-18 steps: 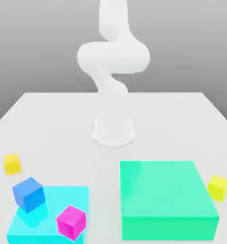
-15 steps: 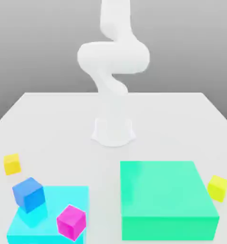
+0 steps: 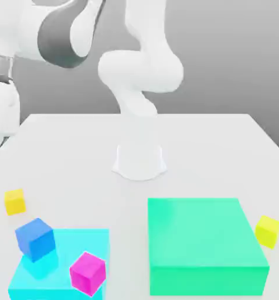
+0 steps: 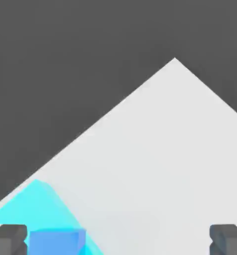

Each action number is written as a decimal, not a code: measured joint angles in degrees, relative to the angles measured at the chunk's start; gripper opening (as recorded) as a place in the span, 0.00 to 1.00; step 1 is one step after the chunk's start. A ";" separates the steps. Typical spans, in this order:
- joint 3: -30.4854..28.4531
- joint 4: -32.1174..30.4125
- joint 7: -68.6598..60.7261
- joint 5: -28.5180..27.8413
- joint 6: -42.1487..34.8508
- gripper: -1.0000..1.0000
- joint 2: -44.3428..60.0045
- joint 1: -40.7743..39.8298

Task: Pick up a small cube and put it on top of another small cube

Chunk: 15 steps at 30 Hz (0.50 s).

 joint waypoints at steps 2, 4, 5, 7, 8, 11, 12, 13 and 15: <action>-2.24 -1.64 -0.53 1.54 2.11 0.50 3.62 -1.74; -4.12 -3.28 -1.76 4.09 4.20 0.50 7.34 -4.62; -4.68 -4.10 -2.73 5.84 5.24 0.50 9.23 -6.49; -5.02 -5.68 -5.17 10.10 7.19 0.50 13.05 -8.93; -4.44 -6.24 -6.72 12.58 8.26 0.50 15.01 -10.08; 0.53 -5.72 -11.57 19.49 12.48 0.50 21.21 -14.32; 2.55 -5.31 -13.03 21.44 14.02 0.50 23.27 -15.96; 4.46 -4.84 -14.44 23.27 15.55 0.50 25.32 -17.47; 7.79 -4.02 -16.59 26.03 18.29 0.00 28.81 -20.20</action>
